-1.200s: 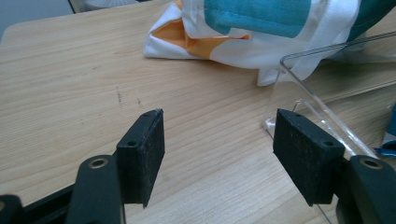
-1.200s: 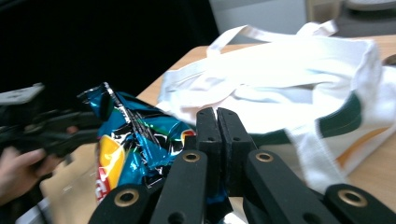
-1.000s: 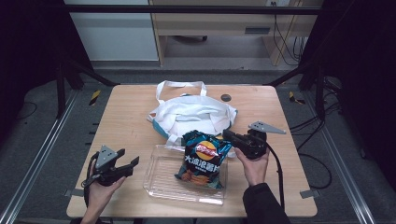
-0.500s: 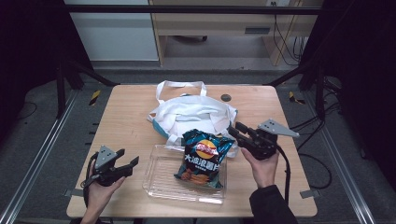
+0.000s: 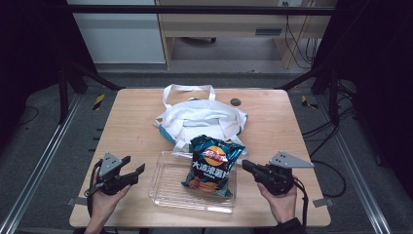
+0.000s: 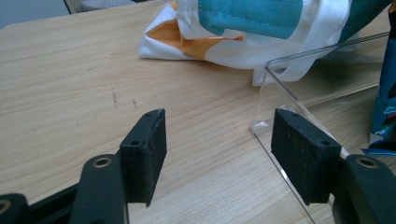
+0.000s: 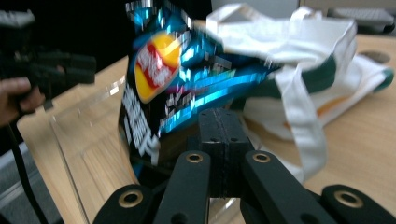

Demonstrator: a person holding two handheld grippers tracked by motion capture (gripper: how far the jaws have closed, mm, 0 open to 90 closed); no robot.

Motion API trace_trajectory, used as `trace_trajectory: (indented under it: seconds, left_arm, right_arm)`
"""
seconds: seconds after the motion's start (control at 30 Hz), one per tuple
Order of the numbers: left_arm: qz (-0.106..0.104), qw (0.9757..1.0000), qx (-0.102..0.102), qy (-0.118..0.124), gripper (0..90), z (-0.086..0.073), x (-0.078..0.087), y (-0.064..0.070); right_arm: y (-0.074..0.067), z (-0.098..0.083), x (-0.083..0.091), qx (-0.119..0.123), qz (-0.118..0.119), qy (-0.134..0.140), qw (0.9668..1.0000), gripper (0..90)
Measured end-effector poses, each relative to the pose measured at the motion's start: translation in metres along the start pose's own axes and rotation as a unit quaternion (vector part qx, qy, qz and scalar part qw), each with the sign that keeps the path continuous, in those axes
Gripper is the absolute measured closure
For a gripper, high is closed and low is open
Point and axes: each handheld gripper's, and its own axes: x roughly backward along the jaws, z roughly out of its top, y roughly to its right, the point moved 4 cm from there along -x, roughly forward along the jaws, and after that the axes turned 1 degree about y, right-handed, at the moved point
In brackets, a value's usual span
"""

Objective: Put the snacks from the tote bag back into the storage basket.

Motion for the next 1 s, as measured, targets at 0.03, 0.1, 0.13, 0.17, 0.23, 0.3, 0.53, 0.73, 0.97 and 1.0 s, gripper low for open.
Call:
trace_trajectory:
  seconds: [0.03,0.1,0.13,0.17,0.23,0.3,0.53,0.73,0.97,1.0]
  left_arm:
    - [0.0,1.0,-0.002,0.0,35.9,0.0,0.0,0.0]
    - [-0.002,1.0,0.0,0.001,36.2,0.0,0.001,0.0]
    - [-0.002,1.0,0.0,0.002,36.7,0.0,0.001,0.0]
    - [-0.003,1.0,0.001,0.002,36.9,0.0,0.001,0.0]
    - [-0.004,1.0,0.001,0.002,37.1,0.0,0.001,0.0]
    - [-0.005,1.0,0.0,0.002,37.6,0.0,0.001,0.001]
    - [-0.006,1.0,0.001,0.002,37.9,0.0,0.001,0.0]
    - [0.0,1.0,0.003,-0.002,37.2,-0.001,0.0,-0.004]
    - [0.009,0.9998,0.015,-0.008,35.2,-0.004,-0.001,-0.011]
    - [0.011,0.9997,0.018,-0.008,34.9,-0.004,-0.001,-0.012]
  right_arm:
    - [0.0,-0.007,-0.004,0.0,0.0,-0.011,0.9999,90.0]
    - [0.0,-0.008,-0.005,-0.002,0.0,-0.012,0.9999,90.0]
    - [0.001,-0.012,-0.007,0.0,0.001,-0.014,0.9999,90.0]
    - [0.001,-0.013,-0.008,0.001,0.001,-0.015,0.9999,90.0]
    - [0.001,-0.015,-0.009,0.002,-0.001,-0.017,0.9999,90.0]
    - [0.006,-0.019,-0.01,0.004,-0.01,-0.019,0.9998,88.7]
    - [0.038,-0.029,-0.003,-0.001,-0.058,-0.016,0.9982,67.0]
    - [0.068,-0.039,0.003,0.0,-0.118,-0.021,0.9928,42.8]
    - [0.09,-0.048,0.004,0.0,-0.16,-0.041,0.9863,31.4]
    - [0.092,-0.049,0.004,0.001,-0.163,-0.042,0.9856,30.7]
